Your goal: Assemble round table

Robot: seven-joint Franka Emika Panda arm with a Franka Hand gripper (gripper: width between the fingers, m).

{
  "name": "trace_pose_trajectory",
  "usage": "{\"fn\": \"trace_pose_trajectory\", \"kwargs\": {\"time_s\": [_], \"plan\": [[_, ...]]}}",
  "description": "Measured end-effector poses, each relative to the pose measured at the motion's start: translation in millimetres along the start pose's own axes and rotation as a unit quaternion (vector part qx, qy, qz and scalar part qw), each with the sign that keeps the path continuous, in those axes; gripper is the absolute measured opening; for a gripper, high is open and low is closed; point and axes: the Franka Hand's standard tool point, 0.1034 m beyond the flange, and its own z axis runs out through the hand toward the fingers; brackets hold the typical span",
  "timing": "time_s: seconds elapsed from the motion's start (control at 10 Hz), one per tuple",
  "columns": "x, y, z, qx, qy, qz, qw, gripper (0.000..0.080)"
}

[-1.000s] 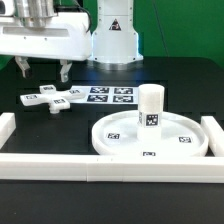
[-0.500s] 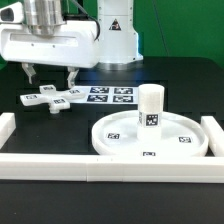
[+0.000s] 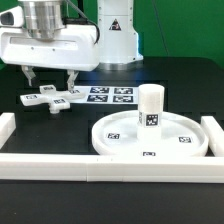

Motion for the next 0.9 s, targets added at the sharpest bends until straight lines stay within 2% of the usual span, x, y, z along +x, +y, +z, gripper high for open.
{"fn": "trace_pose_trajectory", "kwargs": {"time_s": [0.9], "plan": [[-8.7,1.7,15.2,-0.006,-0.014,-0.008,1.0,0.0649]]}}
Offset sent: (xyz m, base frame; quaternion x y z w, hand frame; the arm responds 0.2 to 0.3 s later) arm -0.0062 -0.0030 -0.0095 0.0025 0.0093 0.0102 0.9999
